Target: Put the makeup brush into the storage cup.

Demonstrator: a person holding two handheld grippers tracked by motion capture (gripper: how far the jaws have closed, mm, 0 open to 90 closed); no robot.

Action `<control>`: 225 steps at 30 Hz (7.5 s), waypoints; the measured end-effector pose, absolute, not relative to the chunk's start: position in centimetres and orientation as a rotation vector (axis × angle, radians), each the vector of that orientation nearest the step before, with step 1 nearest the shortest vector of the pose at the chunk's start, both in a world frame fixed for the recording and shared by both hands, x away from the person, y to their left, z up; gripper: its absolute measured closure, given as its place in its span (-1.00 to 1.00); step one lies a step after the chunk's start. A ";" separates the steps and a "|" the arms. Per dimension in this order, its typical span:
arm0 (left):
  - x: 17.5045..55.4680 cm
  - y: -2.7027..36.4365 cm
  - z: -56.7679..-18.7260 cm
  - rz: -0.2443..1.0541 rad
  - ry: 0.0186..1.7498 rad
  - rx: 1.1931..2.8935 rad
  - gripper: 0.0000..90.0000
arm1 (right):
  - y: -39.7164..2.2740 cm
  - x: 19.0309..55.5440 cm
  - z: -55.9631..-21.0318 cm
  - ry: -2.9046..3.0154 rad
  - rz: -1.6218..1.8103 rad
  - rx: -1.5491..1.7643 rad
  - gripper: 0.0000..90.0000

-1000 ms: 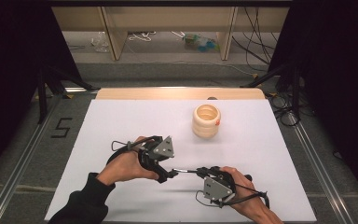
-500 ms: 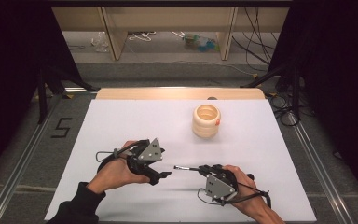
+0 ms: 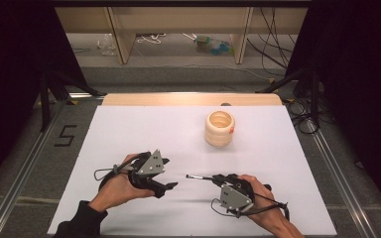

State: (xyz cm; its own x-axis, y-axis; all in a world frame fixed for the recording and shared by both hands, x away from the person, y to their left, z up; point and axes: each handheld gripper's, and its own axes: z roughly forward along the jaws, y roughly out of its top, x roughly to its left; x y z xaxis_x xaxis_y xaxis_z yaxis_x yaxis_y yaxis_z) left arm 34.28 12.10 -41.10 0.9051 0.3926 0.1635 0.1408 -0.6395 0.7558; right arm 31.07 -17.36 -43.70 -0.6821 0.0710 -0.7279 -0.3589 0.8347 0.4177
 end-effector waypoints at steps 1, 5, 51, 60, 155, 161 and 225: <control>34.2 12.1 -41.2 0.403 0.380 2.252 -0.42 | -17.4 31.1 -43.7 2.224 0.703 -0.207 0.87; 34.0 12.4 -41.4 0.417 0.390 2.235 -0.42 | -17.5 31.1 -43.7 2.223 0.708 -0.186 0.87; 31.6 12.3 -42.9 0.420 0.511 1.908 -0.46 | -18.5 31.8 -43.4 2.258 1.158 0.152 0.86; 31.5 11.9 -42.9 0.378 0.523 1.872 -0.46 | -18.4 31.9 -43.5 2.256 1.276 0.218 0.86; 30.4 10.4 -42.8 0.206 0.524 1.703 0.19 | -15.4 30.7 -44.6 2.286 1.630 0.293 0.87; 30.4 10.4 -42.8 0.201 0.521 1.696 0.26 | -15.4 30.6 -44.6 2.289 1.639 0.282 0.86; 30.7 12.3 -41.8 0.138 0.473 1.631 0.85 | -15.2 30.4 -43.8 2.198 1.635 0.338 -0.03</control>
